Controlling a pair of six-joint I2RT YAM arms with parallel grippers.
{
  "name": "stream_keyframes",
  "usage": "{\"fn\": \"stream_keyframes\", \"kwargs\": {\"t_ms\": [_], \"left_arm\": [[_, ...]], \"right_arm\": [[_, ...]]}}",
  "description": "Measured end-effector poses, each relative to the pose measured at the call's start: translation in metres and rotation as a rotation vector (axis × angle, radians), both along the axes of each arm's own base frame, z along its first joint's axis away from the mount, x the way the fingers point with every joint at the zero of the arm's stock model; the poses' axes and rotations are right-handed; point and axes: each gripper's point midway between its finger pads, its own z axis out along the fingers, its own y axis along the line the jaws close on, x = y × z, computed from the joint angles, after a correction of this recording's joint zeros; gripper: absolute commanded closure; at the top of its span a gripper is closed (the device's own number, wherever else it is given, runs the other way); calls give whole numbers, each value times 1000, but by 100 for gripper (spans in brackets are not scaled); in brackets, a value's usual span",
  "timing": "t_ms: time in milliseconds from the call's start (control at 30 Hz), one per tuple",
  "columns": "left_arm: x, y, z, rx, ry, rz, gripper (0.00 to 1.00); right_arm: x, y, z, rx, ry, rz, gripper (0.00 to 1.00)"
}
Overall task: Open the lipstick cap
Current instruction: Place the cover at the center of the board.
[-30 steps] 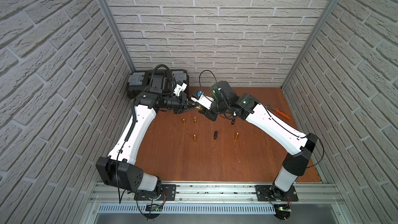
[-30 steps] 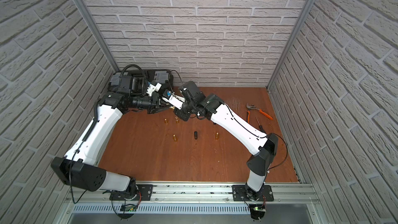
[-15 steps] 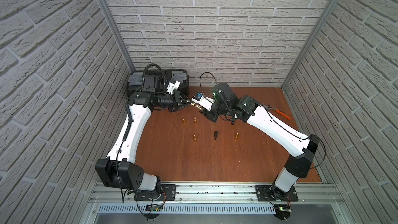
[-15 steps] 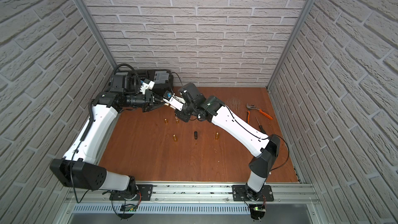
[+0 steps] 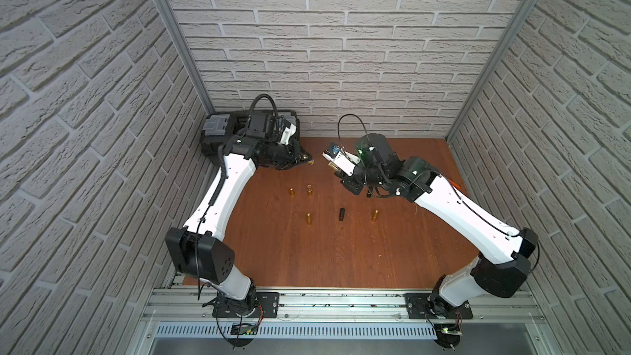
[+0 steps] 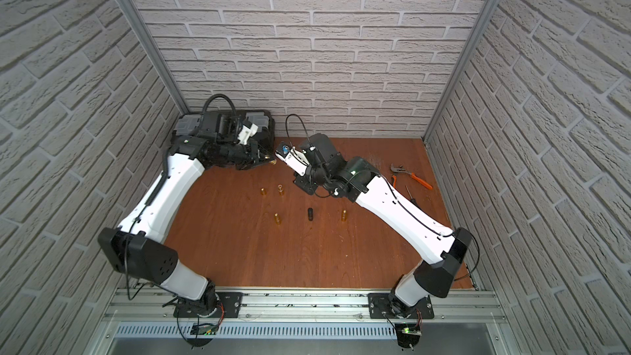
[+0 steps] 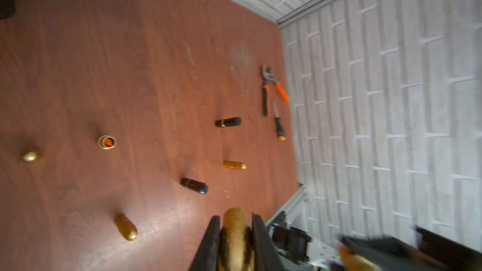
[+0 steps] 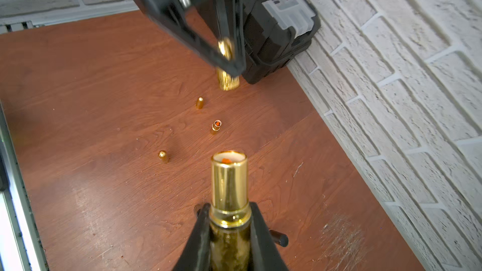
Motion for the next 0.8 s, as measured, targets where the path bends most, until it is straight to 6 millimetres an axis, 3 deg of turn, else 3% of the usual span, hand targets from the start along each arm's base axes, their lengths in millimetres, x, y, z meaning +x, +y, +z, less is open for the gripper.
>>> {"fn": "stream_keyframes", "kwargs": {"t_ms": [167,300,500,600,800], "left_arm": [[22,-37,-85,269,16,-55,100],[29,-62,-138,450,-4,-116,100],[41,-85,-174,592,-67,-161,100],[47,-83,-186,633,-77,-154,100],[55,-77,-197,665,-101,-140,100]], "right_arm": [[-21,-24,39,81,-62,-22,95],[-36,-42,44,112,-80,-40,95],[-41,-48,17,90,-25,-67,95],[-40,-47,7,76,-1,-74,95],[-39,-47,5,79,7,-81,95]]}}
